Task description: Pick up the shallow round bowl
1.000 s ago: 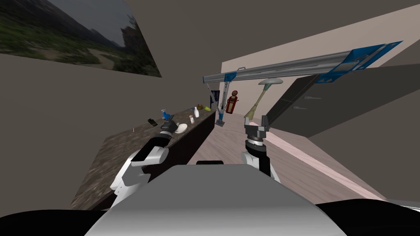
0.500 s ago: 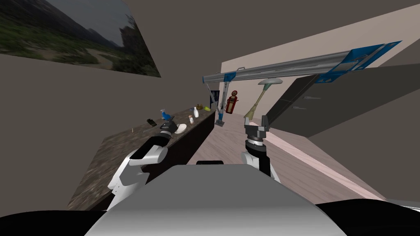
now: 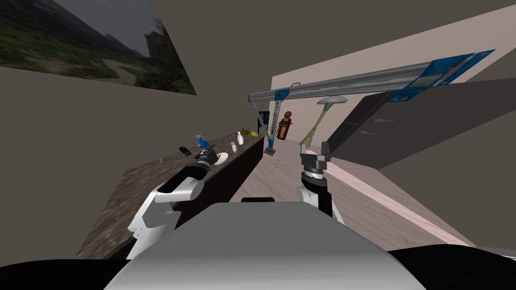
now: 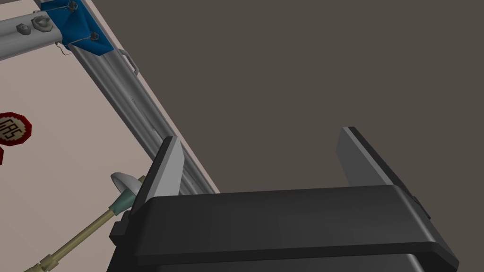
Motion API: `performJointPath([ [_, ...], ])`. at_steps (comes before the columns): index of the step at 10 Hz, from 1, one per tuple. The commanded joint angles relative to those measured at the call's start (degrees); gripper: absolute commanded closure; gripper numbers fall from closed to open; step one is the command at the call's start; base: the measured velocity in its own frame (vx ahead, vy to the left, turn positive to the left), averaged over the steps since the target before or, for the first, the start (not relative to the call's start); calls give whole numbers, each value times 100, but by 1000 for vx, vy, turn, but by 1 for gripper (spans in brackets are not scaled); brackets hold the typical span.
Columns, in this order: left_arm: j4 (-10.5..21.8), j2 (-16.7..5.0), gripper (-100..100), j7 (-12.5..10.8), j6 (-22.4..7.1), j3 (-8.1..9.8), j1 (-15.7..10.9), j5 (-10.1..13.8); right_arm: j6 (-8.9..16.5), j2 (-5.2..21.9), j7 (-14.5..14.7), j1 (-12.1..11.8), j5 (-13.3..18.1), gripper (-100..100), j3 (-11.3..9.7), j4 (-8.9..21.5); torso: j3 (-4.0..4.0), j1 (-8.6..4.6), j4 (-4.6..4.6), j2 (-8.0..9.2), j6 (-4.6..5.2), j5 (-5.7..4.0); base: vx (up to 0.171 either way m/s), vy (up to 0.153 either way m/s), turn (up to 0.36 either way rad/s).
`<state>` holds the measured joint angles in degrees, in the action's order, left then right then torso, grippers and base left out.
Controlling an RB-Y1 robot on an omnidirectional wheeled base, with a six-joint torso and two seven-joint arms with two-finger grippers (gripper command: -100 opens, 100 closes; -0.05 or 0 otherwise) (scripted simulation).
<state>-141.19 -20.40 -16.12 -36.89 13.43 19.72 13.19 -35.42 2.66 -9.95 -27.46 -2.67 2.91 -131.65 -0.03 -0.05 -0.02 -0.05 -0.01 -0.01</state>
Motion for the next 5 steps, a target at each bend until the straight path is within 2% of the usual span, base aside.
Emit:
performJointPath([
  [1,-37,-78,-100,-74,-286,68,-21,155,0,0,0,0,0,0,0,0,0,0,0,0,0,0,19,-14,4],
  [3,-37,-78,-100,-74,-493,68,-21,155,0,0,0,0,0,0,0,0,-1,-1,0,-2,0,0,16,-16,3],
  [4,-58,-155,-100,-137,-718,127,-47,302,0,0,0,0,0,0,0,0,0,1,0,0,0,0,23,-12,9],
  [5,-58,-155,-100,-137,-862,127,-47,302,0,0,0,0,0,0,0,0,-1,2,0,-3,0,1,27,-14,6],
])
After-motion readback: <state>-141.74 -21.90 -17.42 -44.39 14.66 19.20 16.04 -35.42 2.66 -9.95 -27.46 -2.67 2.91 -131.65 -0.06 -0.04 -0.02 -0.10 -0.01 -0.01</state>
